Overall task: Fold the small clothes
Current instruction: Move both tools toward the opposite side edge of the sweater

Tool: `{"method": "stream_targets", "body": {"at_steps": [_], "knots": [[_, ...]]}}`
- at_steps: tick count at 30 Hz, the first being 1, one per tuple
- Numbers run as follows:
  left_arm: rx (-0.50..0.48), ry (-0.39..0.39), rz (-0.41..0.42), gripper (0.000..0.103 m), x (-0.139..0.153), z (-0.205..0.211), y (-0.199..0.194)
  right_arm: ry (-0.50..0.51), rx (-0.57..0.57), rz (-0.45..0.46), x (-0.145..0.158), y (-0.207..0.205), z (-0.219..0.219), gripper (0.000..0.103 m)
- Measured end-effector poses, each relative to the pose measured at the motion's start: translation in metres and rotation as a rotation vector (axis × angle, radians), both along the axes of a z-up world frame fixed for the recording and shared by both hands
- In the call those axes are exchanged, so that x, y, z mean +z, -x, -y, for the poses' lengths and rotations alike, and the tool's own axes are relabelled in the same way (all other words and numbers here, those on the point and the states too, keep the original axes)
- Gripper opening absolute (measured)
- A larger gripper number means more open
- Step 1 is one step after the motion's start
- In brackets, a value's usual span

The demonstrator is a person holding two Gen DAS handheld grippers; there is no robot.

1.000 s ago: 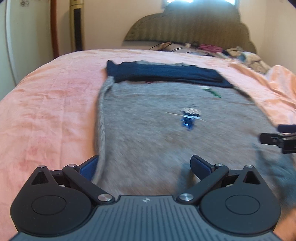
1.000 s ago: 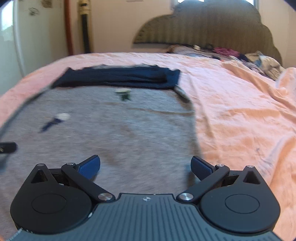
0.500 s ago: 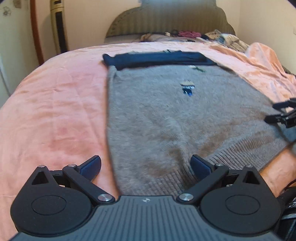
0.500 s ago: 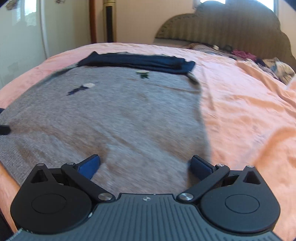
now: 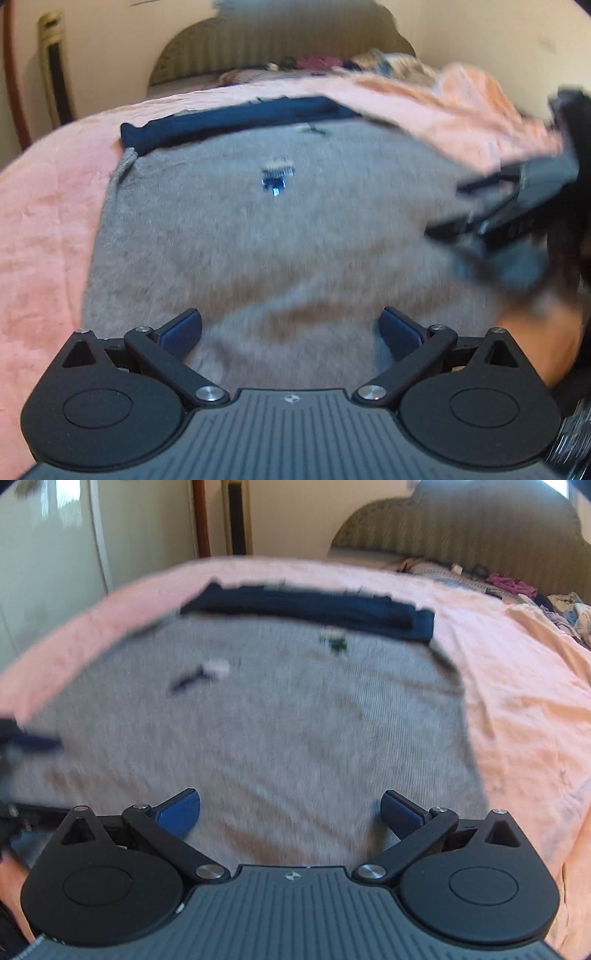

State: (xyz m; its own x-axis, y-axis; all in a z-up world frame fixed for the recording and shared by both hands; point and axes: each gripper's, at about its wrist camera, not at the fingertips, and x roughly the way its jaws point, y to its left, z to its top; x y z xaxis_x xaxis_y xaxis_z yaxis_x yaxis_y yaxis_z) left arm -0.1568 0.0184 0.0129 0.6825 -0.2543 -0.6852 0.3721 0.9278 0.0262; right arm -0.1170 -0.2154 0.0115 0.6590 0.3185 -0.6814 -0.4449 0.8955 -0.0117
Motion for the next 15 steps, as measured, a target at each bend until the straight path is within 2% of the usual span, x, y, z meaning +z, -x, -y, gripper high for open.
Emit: {"method": "stream_targets", "body": {"at_steps": [3, 5, 7, 11, 13, 15], "knots": [[0.001, 0.025, -0.022, 0.103, 0.003, -0.026, 0.022, -0.055, -0.039, 0.017, -0.003, 0.022, 0.037, 0.103], [0.032, 0.035, -0.033, 0.103, 0.009, -0.042, 0.032, -0.043, -0.072, 0.018, -0.001, 0.034, 0.057, 0.103], [0.097, 0.085, -0.051, 0.103, 0.018, -0.059, 0.037, -0.097, -0.104, -0.040, 0.009, 0.038, 0.074, 0.103], [0.227, 0.293, -0.100, 0.103, 0.025, -0.096, 0.028, -0.417, -0.217, -0.176, 0.029, 0.033, 0.129, 0.103], [0.305, 0.450, -0.154, 0.103, 0.019, -0.114, 0.016, -0.601, -0.289, -0.239, 0.028, 0.025, 0.158, 0.103], [0.341, 0.620, -0.216, 0.103, 0.009, -0.129, 0.004, -0.798, -0.297, -0.380, 0.016, 0.010, 0.179, 0.103]]}}
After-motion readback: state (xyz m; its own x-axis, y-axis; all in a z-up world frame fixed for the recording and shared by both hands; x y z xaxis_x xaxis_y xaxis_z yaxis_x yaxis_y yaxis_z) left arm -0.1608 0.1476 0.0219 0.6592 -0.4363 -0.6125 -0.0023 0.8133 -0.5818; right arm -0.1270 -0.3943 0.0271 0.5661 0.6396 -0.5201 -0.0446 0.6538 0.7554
